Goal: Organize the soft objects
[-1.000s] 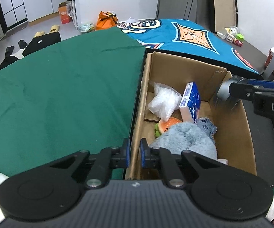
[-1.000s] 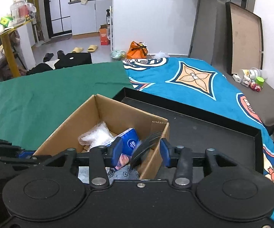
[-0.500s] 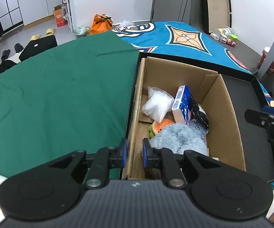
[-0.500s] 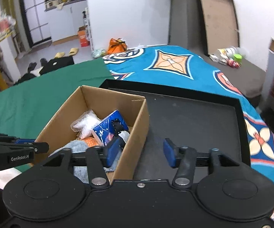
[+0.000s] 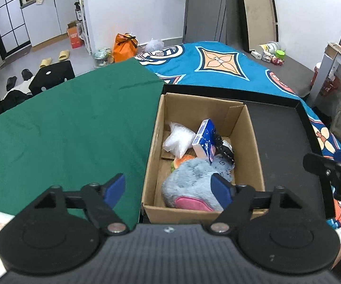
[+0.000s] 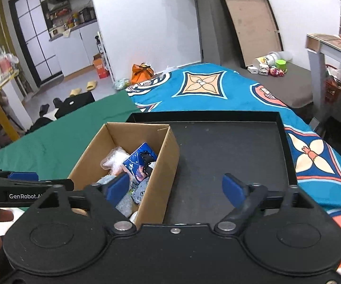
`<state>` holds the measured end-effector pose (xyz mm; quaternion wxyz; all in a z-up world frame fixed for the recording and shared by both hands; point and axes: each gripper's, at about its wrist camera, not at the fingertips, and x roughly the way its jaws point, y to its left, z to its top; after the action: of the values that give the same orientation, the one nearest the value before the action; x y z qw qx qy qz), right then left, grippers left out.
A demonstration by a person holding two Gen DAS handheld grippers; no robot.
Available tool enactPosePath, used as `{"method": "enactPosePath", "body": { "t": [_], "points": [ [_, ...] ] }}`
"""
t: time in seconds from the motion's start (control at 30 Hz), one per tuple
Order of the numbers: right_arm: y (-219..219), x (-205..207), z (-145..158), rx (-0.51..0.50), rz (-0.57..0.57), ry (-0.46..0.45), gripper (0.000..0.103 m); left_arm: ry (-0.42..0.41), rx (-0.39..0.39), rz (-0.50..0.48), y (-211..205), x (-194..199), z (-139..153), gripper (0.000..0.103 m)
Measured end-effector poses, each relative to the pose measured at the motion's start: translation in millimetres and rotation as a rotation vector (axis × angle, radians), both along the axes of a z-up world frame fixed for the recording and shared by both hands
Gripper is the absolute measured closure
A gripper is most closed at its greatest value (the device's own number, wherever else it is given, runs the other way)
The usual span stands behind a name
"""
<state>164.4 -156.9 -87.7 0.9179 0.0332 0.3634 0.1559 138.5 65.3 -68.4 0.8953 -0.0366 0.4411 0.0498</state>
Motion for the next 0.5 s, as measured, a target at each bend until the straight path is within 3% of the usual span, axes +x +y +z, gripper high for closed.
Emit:
{"method": "enactPosePath", "body": {
  "t": [0.1,0.5],
  "points": [
    [-10.3,-7.5,5.2,0.018,-0.011,0.002,0.000,-0.007,0.012,0.009,-5.6,-7.4,9.1,0.019],
    [-39.3,-35.3,22.9,0.052,-0.039,0.020,0.000,-0.009,0.015,0.016,-22.8,-42.7,41.3,0.010]
  ]
}}
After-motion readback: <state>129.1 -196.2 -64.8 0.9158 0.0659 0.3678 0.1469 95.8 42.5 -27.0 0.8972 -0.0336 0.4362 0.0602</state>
